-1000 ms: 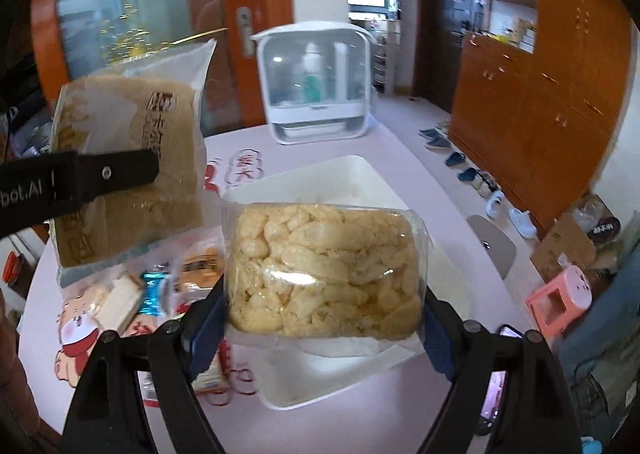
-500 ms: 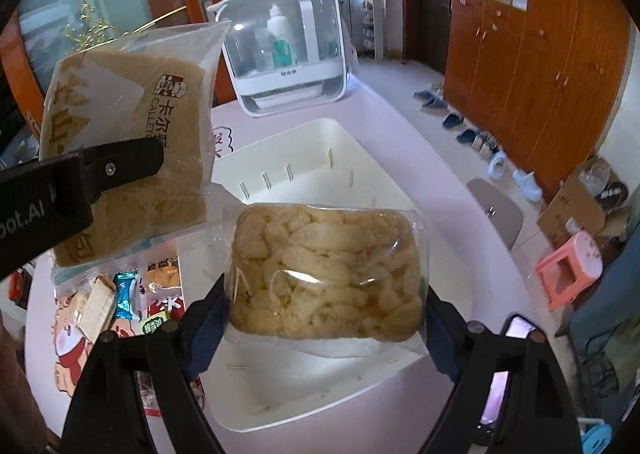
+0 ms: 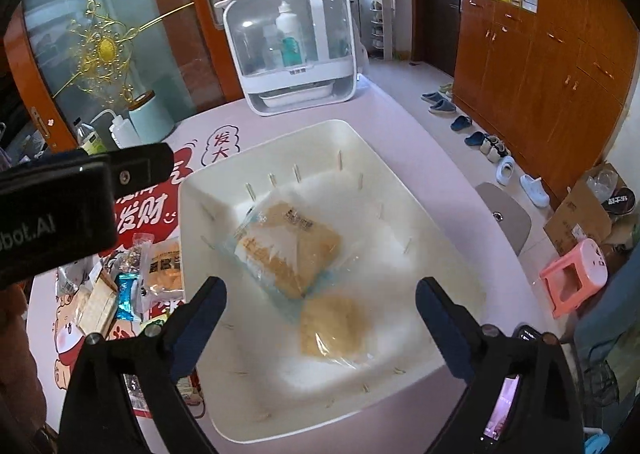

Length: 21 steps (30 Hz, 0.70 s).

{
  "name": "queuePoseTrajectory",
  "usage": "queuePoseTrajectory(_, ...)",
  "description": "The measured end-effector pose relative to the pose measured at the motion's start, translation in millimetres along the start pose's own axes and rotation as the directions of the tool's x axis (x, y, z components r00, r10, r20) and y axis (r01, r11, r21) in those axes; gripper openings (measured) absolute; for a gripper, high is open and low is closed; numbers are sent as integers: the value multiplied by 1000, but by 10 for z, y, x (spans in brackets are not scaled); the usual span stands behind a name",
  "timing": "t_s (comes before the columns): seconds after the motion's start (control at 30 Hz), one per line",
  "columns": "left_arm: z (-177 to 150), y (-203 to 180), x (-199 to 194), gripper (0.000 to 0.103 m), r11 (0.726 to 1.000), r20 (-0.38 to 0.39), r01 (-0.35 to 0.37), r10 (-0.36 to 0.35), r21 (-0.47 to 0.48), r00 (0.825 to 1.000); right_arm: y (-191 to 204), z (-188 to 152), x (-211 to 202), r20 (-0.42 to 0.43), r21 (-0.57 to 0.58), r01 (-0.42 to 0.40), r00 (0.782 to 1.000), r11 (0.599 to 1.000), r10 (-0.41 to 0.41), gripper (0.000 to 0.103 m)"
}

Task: Organize snacks
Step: 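Carry both bags into the white bin and open both tools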

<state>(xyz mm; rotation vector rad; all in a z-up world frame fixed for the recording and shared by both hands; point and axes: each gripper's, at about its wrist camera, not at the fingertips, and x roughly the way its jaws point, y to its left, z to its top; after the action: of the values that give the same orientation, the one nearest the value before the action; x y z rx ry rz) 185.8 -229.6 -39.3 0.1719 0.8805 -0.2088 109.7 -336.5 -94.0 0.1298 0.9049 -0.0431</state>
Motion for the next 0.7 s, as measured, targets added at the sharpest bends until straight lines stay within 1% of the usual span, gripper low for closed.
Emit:
queuePoseTrajectory(0.27,-162,235,-220,91,999,29,-3,4,-52,1000,97,-2,-109,8,-13,-22,1000,1000,23,96)
queuePoseTrajectory(0.4,-260,344,-345,90,997,41,-14,18,-77,999,152,-33,-184,17,-16,-37,999,999,37,96)
queuePoseTrajectory(0.53,-376,507,-499,90,993,36,-27,31,-112,999,232,-50,-263,21,-18,-46,999,999,46,96)
queuePoseTrajectory(0.7,-501,689,-737,90,989,48,-75,82,-126,996,347,-76,-389,38,-28,-62,997,998,63,96)
